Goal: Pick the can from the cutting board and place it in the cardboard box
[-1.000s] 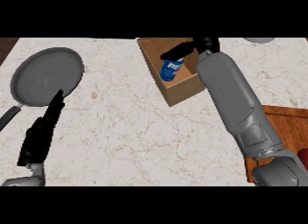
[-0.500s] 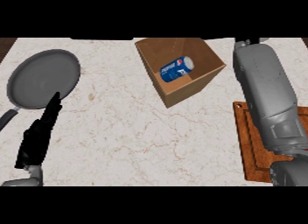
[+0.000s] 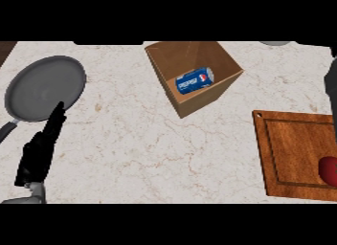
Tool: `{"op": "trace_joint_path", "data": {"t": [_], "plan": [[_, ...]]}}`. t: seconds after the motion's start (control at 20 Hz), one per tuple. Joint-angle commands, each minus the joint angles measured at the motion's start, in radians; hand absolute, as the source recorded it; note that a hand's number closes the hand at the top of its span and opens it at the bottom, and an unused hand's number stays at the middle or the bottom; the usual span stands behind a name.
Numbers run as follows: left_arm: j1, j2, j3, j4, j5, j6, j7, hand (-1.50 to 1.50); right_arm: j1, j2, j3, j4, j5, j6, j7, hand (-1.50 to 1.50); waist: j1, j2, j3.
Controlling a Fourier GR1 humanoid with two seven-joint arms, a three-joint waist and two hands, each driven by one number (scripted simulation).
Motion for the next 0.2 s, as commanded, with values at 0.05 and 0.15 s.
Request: {"op": "trace_joint_path", "data": {"t": [0.05, 0.15], "plan": [[0.017, -0.006, -0.020, -0.059, 0.000, -0.015, 0.020, 0.00, 0.039, -0.193, -0.049, 0.078, -0.061, 0.164, -0.060, -1.50, 0.015, 0.005, 0.001], [-0.006, -0.011, -0.006, 0.026, -0.016, 0.011, -0.033, 0.00, 0.102, -0.244, -0.052, 0.086, -0.076, 0.253, -0.124, -1.50, 0.007, 0.006, 0.001]]}}
